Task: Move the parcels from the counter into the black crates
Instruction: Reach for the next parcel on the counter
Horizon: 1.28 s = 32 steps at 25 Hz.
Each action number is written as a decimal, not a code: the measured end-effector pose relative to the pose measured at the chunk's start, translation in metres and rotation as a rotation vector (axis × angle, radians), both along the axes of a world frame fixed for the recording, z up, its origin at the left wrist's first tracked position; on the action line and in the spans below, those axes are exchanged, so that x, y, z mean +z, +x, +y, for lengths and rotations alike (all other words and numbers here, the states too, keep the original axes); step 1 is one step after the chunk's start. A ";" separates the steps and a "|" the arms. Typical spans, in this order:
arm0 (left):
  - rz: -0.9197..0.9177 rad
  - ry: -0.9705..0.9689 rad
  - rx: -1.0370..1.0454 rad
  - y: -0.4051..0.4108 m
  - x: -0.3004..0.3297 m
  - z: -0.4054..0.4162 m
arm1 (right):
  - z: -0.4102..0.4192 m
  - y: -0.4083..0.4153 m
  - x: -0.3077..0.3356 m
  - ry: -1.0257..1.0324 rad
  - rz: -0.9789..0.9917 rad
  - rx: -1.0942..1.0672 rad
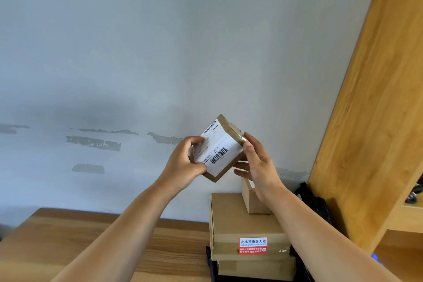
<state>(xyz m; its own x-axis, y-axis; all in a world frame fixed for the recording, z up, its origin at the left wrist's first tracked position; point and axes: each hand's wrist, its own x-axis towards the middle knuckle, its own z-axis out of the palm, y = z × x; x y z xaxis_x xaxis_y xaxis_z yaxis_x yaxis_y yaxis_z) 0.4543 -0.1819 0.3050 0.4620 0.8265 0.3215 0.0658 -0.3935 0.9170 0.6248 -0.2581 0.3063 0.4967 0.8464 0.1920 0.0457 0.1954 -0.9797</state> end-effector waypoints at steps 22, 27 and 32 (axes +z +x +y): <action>0.074 0.093 0.294 0.022 -0.031 0.006 | -0.001 0.038 -0.034 -0.143 0.116 0.042; 0.074 -0.047 0.295 0.007 -0.043 -0.011 | 0.013 0.037 -0.059 -0.201 0.105 0.147; 0.068 -0.144 0.460 -0.033 -0.068 -0.021 | 0.039 0.008 -0.092 -0.252 0.029 0.368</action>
<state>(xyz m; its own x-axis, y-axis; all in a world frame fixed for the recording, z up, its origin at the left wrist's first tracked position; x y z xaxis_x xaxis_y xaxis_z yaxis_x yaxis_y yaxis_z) 0.4210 -0.2029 0.2366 0.0540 0.9839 0.1703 0.2648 -0.1786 0.9476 0.6333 -0.2192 0.2143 0.1555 0.9865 -0.0523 -0.0108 -0.0512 -0.9986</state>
